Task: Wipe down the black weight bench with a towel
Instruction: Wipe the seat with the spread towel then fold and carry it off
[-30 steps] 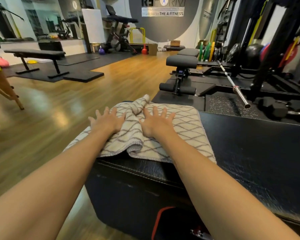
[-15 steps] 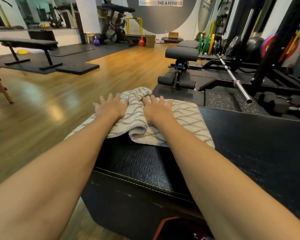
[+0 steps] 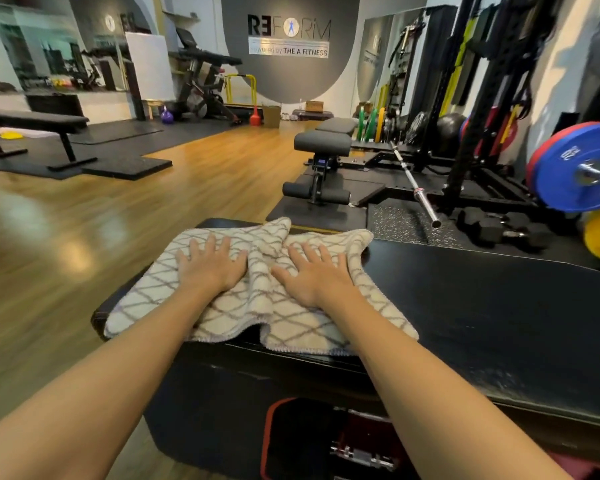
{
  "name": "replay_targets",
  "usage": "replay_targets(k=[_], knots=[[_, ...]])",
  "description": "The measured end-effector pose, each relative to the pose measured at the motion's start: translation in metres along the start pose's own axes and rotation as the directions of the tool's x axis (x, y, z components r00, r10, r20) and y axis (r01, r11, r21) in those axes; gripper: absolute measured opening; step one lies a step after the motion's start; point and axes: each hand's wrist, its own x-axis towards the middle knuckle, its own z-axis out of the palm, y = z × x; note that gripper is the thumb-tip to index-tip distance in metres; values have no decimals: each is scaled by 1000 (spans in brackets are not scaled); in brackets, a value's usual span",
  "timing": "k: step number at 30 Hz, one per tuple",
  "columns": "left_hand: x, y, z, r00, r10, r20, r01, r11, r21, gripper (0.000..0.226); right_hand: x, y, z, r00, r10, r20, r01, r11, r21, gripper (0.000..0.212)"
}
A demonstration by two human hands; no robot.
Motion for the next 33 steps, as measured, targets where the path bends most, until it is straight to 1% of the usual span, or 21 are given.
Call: replay_targets(k=[3,9,13,14,15,16,18,19,20,21,22,23,24,25,26,27,28,29,30,31,33], knots=[[-12,23,0,999,14,40,-14,1000,-9,74,-23,35,-5,999,49,-2,-49,999,2,77],[-29,83,8,990,120,74,-118,992,-33,75,-61,103,-16,984,177,-18,-178,984,-12,78],[-38,112,11,977,193,92,-188,981,-51,74,-77,130,-22,972,234,-27,-234,972,11,77],[-39,114,12,974,208,85,-200,976,-87,73,-79,129,-24,975,220,-21,-219,974,59,77],[-38,111,10,974,219,55,-209,967,-143,72,-82,128,-28,981,195,-21,-189,968,164,78],[-36,105,8,976,216,5,-210,952,-221,70,-86,130,-34,983,179,-43,-151,919,364,80],[-39,92,-1,971,190,-146,-228,921,-316,62,-101,139,-50,955,249,-158,-49,661,749,72],[-45,89,-5,948,194,-254,-267,917,-295,56,-112,149,-58,908,348,-232,2,551,834,63],[-56,91,-10,899,225,-375,-333,908,-253,49,-122,161,-65,833,459,-307,41,504,863,51],[-73,100,-15,837,278,-471,-421,878,-229,42,-132,174,-70,733,574,-366,29,510,859,39],[-95,114,-21,779,351,-519,-526,817,-236,36,-139,191,-73,639,671,-376,-33,512,858,32],[-122,131,-27,724,447,-525,-640,720,-269,30,-143,208,-72,574,745,-339,-130,492,861,29],[-148,149,-29,648,580,-494,-752,588,-296,26,-147,219,-72,543,796,-267,-223,443,868,25],[-174,166,-30,512,731,-451,-859,430,-278,24,-146,228,-70,546,820,-171,-291,376,880,20],[-197,182,-27,326,859,-395,-942,260,-213,25,-146,233,-69,569,818,-80,-320,310,895,20],[-215,196,-20,130,942,-311,-989,101,-109,28,-146,231,-70,594,805,-7,-309,236,921,24],[-229,207,-14,-20,979,-203,-1000,-16,22,34,-147,223,-72,613,789,43,-271,159,949,29],[-236,215,-7,-81,992,-93,-988,-67,140,40,-148,214,-74,635,770,67,-239,112,965,32],[-240,220,-1,-68,997,-23,-971,-61,230,46,-149,205,-76,660,747,79,-214,86,973,33],[-239,223,4,-26,1000,1,-956,-25,293,49,-148,199,-79,683,724,99,-213,68,975,35],[-235,220,3,48,999,-25,-933,54,356,49,-147,189,-84,737,662,138,-217,37,976,35]])
